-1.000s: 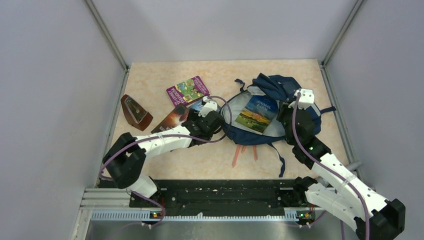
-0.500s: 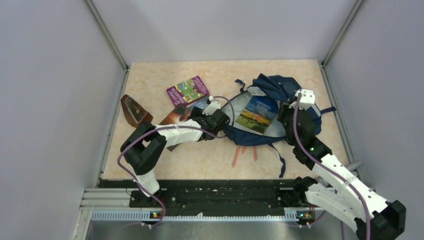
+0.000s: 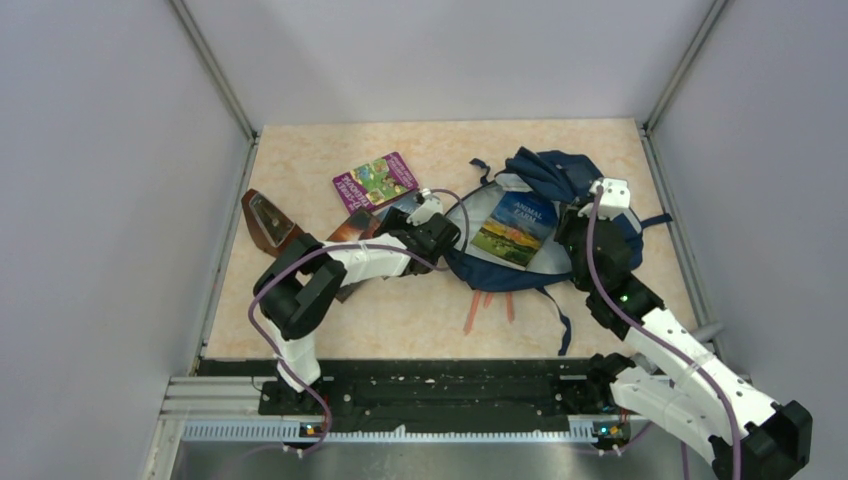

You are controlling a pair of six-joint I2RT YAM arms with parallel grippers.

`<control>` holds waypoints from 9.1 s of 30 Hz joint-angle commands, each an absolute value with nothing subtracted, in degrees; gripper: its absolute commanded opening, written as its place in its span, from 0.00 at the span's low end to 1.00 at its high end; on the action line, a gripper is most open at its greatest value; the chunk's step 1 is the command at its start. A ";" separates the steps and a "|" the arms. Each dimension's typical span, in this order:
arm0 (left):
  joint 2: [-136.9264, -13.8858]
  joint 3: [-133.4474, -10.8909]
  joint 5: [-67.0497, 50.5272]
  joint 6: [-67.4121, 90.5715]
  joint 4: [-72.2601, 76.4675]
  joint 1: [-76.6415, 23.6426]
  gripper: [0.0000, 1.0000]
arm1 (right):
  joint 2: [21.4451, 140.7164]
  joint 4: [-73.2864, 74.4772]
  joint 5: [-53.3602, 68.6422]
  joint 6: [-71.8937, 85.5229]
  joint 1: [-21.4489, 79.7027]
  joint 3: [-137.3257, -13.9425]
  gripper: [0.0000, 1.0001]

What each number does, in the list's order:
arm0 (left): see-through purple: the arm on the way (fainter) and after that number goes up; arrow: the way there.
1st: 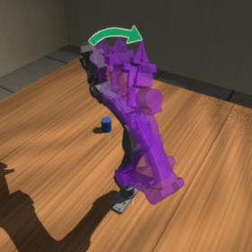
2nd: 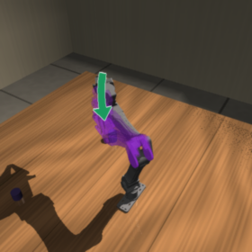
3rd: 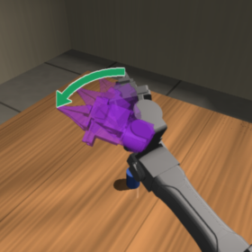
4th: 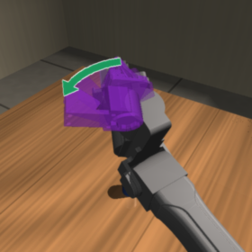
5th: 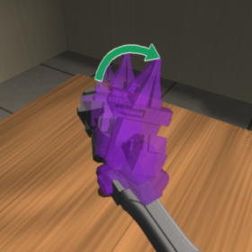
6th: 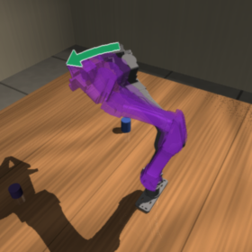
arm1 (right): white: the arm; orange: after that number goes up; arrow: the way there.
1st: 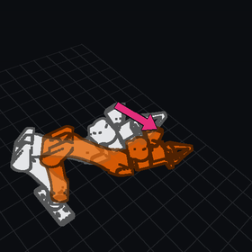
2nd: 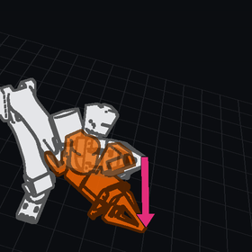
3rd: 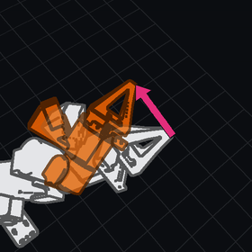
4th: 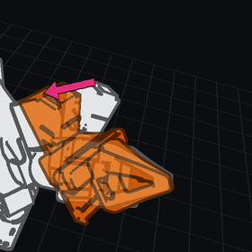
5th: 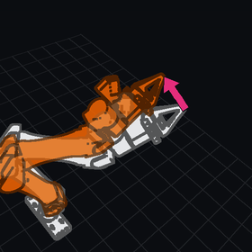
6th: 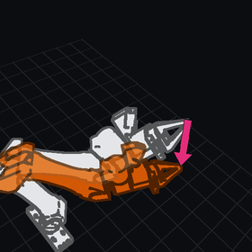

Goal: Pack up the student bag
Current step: Adjust the book at the center of the board, then pick up the book from the center of the board, then place the book in the student bag.

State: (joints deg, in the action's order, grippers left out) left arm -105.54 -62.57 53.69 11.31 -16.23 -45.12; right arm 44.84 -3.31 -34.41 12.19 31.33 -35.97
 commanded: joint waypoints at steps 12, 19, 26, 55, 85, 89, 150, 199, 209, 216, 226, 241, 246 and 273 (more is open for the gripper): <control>-107.89 -65.41 55.26 12.58 -16.60 -44.38 0.47 | 41.51 -10.35 -35.43 13.18 31.03 -37.99 0.00; -104.22 -63.16 56.07 12.25 -12.91 -44.41 0.27 | 41.40 -10.37 -35.25 13.29 31.03 -38.14 0.00; -101.48 -62.48 57.93 10.38 -10.56 -44.47 0.04 | 41.05 -10.20 -35.30 13.21 31.03 -38.23 0.00; -66.36 -61.02 11.27 20.03 -5.10 -47.23 0.00 | 41.41 -9.84 -35.05 13.03 31.03 -39.02 0.00; -76.77 -39.39 12.11 32.34 -1.51 -16.26 0.00 | 40.72 -8.13 -34.41 13.62 31.03 -39.57 0.00; -77.47 -37.75 10.94 34.14 -1.85 -15.85 0.17 | 40.34 -7.90 -34.88 13.63 31.03 -39.38 0.00; -61.27 -11.80 -18.01 56.02 30.68 -20.73 0.00 | 40.67 -7.12 -34.17 13.58 31.03 -41.48 0.00; -98.41 -80.67 -23.10 15.53 -11.00 -41.66 0.00 | 40.10 -6.44 -32.76 14.14 31.03 -42.29 0.00; -110.20 -90.03 -6.63 15.89 -12.67 -41.76 0.00 | 40.46 -6.59 -32.05 14.64 31.03 -41.67 0.00; -113.15 -89.04 -4.11 16.95 -3.41 -41.88 0.00 | 41.72 -7.12 -31.19 15.79 31.03 -40.96 0.00; -119.01 -92.39 -3.63 15.10 4.78 -42.13 0.00 | 42.32 -7.05 -30.50 16.37 31.03 -40.87 0.00; -118.91 -90.29 -2.41 12.04 7.77 -43.15 0.25 | 43.17 -7.31 -30.97 15.93 31.03 -40.96 0.00; -115.50 -86.03 -2.67 10.61 9.08 -43.28 0.62 | 43.20 -7.21 -31.45 15.71 31.03 -40.96 0.00; -85.77 -54.46 14.00 9.11 12.16 -40.10 0.83 | 41.75 -6.37 -33.23 14.68 31.03 -39.95 0.00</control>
